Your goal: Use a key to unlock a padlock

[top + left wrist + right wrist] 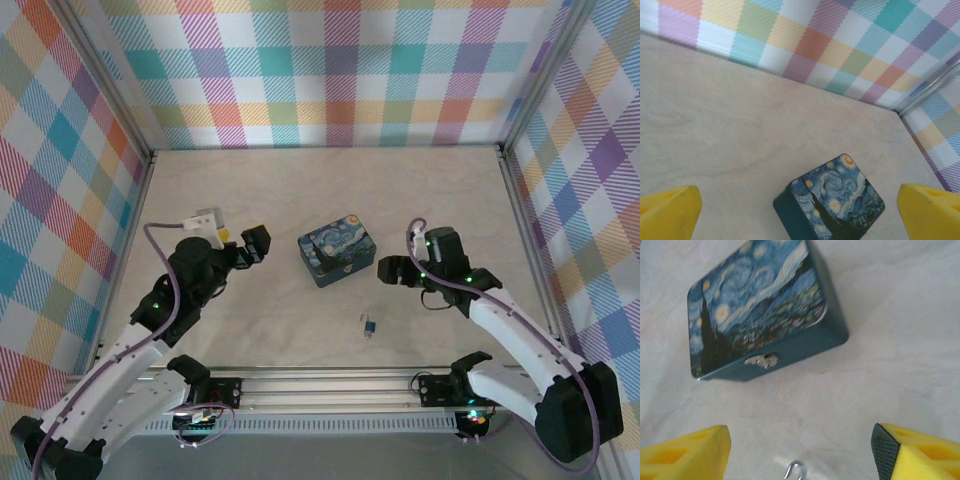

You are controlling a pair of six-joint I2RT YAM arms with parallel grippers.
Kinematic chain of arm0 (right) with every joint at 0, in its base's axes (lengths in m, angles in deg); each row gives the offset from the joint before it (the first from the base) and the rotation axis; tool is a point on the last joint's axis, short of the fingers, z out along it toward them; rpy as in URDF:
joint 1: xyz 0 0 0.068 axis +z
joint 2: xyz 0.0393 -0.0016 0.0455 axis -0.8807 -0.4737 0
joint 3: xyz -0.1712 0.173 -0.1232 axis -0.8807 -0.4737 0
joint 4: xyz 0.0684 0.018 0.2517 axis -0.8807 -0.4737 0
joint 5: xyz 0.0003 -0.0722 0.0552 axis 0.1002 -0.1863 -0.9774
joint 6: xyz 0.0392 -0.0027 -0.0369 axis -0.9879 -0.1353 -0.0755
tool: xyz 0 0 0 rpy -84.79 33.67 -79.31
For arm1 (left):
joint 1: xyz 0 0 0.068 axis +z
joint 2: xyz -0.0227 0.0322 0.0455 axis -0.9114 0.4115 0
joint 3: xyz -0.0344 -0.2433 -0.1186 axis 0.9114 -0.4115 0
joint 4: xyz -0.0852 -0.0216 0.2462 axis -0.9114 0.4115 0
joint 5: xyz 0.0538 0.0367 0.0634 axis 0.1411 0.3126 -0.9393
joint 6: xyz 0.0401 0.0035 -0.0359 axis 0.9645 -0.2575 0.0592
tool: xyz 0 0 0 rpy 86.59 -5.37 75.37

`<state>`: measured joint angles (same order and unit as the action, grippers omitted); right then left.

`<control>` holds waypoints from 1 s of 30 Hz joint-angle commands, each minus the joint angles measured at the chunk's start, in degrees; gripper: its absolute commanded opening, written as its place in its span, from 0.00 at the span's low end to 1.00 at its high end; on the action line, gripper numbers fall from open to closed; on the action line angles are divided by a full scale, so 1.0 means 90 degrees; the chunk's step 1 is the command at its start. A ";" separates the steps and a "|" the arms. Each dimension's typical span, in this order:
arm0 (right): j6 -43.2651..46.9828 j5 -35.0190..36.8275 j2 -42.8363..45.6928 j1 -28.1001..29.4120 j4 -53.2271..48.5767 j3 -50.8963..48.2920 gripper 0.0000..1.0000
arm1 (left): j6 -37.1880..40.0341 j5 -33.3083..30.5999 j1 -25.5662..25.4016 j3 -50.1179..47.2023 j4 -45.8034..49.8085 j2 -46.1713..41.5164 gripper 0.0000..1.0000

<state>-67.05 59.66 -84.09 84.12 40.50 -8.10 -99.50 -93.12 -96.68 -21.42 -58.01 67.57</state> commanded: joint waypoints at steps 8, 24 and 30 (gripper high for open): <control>0.1267 0.1461 0.0734 -0.0818 0.0478 -0.0008 0.81 | 0.0724 -0.0861 0.0071 0.0351 0.0522 -0.0304 1.00; 0.1947 0.1686 -0.0516 -0.2206 0.3920 -0.1531 1.00 | 0.0768 -0.1198 0.0076 0.0403 0.0516 0.0064 1.00; 0.1957 0.1478 -0.1265 -0.2467 0.5766 -0.1985 1.00 | 0.0744 -0.1450 0.0084 0.0324 0.0321 0.0239 1.00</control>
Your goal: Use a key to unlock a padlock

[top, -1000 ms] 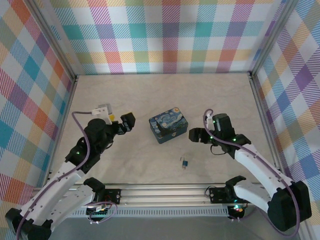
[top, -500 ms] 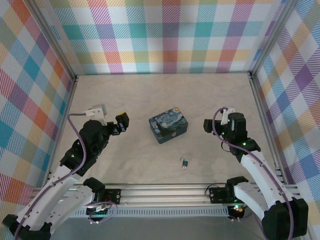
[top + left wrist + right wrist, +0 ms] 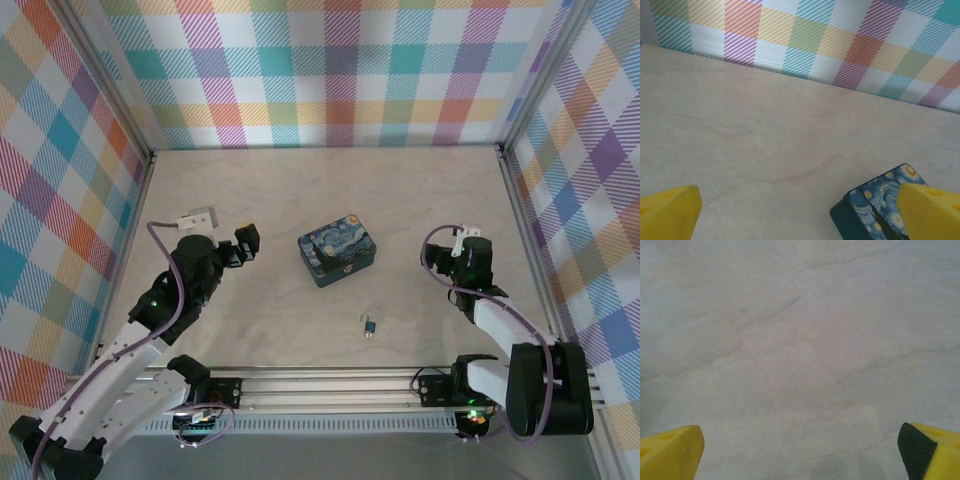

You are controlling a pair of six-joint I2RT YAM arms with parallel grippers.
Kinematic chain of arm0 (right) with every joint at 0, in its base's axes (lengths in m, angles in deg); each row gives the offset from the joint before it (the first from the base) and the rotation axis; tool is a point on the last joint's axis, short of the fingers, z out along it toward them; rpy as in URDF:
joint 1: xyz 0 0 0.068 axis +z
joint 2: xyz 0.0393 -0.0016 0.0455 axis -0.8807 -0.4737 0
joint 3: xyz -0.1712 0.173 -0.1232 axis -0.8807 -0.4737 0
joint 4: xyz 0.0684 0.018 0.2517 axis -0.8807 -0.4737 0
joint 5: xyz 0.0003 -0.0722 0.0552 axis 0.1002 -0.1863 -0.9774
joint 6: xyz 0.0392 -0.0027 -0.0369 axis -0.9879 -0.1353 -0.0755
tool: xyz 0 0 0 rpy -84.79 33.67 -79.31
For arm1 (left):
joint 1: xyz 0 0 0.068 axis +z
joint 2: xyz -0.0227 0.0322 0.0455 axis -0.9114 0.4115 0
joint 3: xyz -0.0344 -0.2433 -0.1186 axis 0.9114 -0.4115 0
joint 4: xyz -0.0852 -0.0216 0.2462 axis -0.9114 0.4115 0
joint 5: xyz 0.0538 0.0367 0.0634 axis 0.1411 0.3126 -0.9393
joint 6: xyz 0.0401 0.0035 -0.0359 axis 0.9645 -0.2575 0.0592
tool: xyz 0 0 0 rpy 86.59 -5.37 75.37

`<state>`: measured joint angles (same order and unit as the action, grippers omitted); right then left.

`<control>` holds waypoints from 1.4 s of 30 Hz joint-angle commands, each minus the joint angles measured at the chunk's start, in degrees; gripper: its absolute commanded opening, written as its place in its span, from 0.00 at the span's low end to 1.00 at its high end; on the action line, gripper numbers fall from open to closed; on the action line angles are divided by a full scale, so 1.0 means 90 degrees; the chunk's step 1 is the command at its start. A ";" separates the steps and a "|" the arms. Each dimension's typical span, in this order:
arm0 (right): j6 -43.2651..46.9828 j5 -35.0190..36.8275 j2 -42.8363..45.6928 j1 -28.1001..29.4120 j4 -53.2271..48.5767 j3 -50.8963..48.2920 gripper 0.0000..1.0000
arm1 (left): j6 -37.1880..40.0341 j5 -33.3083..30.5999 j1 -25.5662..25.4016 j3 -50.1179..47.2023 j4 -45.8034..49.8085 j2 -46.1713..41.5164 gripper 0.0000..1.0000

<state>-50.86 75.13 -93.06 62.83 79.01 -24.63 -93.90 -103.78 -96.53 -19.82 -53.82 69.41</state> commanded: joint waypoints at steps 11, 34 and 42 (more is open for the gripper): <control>0.0393 -0.0946 -0.1936 -0.0295 0.4000 -0.0334 1.00 | 0.0707 -0.0297 0.0069 -0.0152 -0.0556 0.0506 1.00; 0.0408 -0.1131 -0.2508 -0.0336 0.3399 0.0275 1.00 | 0.2419 -0.0196 0.1267 -0.1776 -0.3516 0.1921 1.00; 0.0412 -0.1114 -0.2517 -0.0324 0.3396 0.0284 1.00 | 0.2439 0.0410 0.1666 -0.2199 -0.5411 0.3171 1.00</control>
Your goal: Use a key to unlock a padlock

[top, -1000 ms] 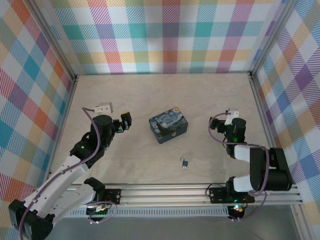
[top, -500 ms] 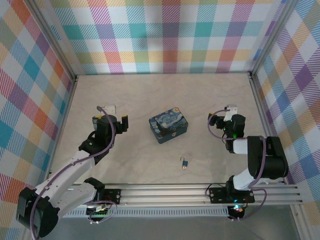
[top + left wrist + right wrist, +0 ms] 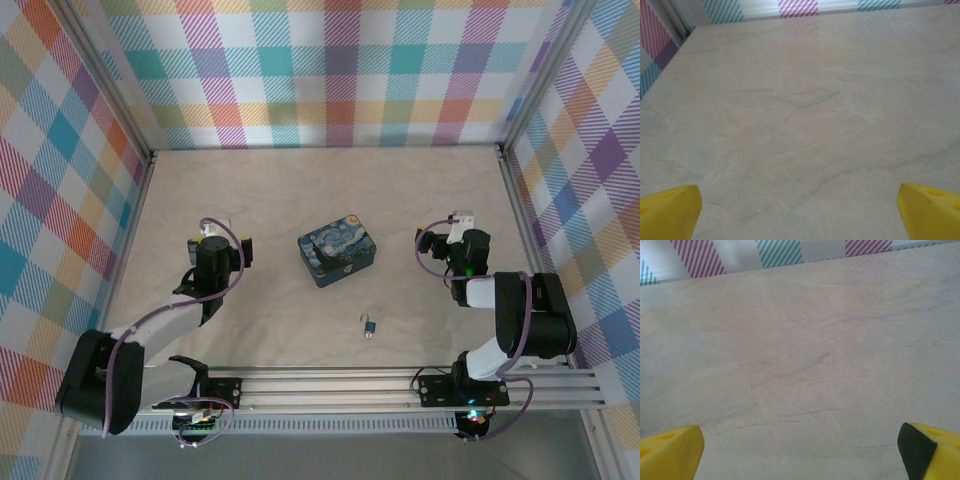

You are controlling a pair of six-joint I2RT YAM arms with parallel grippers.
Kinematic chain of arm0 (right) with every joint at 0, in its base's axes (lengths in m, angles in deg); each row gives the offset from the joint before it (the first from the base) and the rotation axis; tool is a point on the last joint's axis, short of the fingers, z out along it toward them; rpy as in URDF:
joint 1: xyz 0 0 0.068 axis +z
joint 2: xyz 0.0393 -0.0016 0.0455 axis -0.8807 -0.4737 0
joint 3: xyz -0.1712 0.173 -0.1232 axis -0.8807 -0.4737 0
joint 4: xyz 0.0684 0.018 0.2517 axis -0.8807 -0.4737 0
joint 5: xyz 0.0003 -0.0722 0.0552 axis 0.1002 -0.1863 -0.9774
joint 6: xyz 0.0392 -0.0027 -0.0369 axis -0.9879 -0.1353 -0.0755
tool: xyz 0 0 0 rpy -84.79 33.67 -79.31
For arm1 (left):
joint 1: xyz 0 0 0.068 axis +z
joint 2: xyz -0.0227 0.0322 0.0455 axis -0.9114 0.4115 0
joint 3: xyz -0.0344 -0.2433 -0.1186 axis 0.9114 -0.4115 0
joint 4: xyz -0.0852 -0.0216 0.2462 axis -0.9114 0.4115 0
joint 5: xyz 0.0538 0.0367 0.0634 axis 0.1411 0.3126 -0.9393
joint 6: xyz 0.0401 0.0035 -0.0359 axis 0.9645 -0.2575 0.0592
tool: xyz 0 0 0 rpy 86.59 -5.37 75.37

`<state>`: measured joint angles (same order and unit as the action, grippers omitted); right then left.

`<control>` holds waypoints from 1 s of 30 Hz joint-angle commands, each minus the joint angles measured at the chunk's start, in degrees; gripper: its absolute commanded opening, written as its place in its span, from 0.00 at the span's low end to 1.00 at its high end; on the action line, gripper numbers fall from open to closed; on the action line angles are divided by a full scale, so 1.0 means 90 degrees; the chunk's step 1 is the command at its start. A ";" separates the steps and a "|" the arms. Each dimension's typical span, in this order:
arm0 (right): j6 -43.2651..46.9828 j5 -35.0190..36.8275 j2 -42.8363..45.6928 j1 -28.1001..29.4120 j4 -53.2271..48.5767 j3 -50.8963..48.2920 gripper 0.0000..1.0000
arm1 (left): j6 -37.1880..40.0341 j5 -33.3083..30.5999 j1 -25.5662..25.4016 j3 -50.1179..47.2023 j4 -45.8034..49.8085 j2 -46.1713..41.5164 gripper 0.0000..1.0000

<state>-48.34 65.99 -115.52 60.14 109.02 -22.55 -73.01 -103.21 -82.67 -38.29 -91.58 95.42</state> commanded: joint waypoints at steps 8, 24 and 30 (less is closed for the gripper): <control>0.0141 -0.0086 -0.0017 -0.0021 0.0053 0.0053 1.00 | 0.0186 0.0883 0.0607 -0.0542 -0.2283 0.0852 1.00; 0.0158 -0.0045 -0.0020 0.0000 0.0027 0.0063 1.00 | -0.0055 0.2033 0.1416 0.0055 -0.2600 0.2341 1.00; 0.0172 -0.0030 -0.0021 0.0019 0.0018 0.0080 1.00 | -0.0093 0.2172 0.1515 0.0062 -0.2579 0.2345 1.00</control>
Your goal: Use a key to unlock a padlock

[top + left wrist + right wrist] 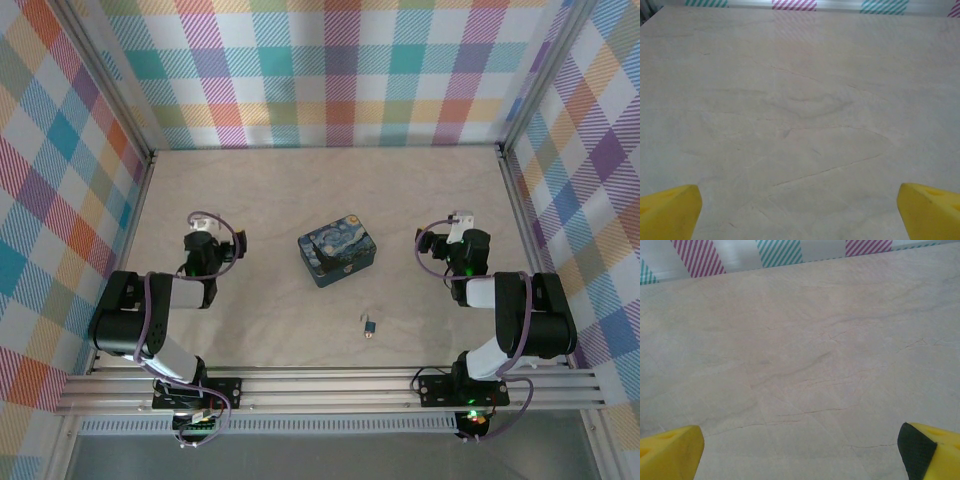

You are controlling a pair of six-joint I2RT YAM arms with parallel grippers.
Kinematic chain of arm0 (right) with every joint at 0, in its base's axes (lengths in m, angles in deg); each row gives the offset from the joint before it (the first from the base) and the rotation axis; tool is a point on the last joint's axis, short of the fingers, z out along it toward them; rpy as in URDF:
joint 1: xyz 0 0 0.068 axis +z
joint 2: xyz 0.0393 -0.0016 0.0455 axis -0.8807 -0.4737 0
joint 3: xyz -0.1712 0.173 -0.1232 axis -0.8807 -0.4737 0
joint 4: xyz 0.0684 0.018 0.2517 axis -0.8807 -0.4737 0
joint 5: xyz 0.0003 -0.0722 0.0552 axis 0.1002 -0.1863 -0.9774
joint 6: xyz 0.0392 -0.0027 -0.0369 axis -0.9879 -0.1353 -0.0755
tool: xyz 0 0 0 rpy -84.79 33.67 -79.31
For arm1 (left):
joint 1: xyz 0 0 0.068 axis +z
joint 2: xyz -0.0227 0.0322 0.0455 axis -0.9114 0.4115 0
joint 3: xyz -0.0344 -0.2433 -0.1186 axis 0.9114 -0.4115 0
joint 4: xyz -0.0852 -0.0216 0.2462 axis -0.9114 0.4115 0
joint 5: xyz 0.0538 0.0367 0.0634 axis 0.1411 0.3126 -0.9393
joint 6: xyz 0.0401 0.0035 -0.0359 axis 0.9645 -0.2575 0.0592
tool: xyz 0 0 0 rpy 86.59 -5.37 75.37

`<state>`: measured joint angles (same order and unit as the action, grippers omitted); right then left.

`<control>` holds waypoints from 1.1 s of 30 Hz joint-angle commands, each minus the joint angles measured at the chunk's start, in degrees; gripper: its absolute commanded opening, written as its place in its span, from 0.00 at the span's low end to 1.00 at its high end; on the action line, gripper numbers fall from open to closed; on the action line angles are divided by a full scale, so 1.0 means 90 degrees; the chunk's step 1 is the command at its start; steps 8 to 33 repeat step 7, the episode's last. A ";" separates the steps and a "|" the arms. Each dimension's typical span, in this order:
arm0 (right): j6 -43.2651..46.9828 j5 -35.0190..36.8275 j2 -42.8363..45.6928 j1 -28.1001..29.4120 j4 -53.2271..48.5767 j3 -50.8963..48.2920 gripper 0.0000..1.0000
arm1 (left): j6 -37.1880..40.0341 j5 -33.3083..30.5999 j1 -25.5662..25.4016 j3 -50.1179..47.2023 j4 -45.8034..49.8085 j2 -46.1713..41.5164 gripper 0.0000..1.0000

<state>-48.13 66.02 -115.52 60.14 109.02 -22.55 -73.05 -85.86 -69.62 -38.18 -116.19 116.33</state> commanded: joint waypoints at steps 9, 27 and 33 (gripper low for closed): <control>0.0293 -0.0118 -0.0031 0.0101 -0.0154 0.0171 1.00 | -0.0091 0.0244 0.0065 0.0050 0.0177 0.0013 1.00; 0.0293 -0.0118 -0.0031 0.0101 -0.0154 0.0171 1.00 | -0.0091 0.0244 0.0065 0.0050 0.0177 0.0013 1.00; 0.0293 -0.0118 -0.0031 0.0101 -0.0154 0.0171 1.00 | -0.0091 0.0244 0.0065 0.0050 0.0177 0.0013 1.00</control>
